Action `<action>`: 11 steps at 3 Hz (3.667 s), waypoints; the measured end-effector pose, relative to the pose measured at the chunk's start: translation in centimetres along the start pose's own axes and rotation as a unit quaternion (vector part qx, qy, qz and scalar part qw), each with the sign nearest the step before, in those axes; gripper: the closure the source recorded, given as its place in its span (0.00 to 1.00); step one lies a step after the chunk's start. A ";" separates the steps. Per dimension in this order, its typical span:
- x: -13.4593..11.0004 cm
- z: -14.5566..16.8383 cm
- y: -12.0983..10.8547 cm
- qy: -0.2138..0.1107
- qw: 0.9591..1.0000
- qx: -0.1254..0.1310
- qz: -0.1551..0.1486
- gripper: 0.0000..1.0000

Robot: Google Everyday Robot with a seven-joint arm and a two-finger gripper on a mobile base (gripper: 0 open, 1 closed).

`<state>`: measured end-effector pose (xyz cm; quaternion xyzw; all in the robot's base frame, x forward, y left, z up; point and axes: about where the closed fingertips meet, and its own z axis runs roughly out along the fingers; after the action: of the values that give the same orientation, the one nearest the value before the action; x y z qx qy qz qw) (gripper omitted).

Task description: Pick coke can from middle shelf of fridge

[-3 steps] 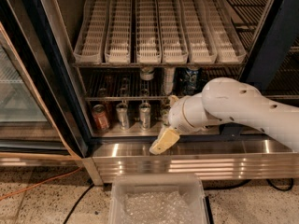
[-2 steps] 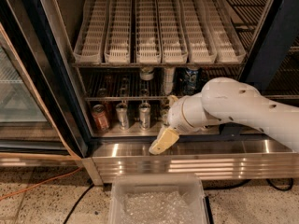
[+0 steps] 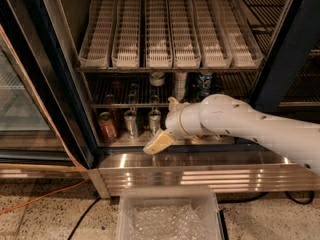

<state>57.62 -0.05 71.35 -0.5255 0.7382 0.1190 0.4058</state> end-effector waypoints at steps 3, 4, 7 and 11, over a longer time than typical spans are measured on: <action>-5.6 5.5 -2.0 -0.115 0.993 0.031 0.006 0.00; -5.6 5.5 -2.0 -0.115 0.993 0.031 0.006 0.00; -10.3 10.8 -2.0 -0.173 0.969 0.107 0.141 0.00; -11.4 9.6 -5.6 -0.209 0.925 0.247 0.199 0.00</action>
Offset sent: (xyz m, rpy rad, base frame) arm 0.0597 0.0666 0.0109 0.2110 -0.1694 -0.0178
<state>68.46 11.14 74.82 -0.2145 0.7323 0.1183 0.6354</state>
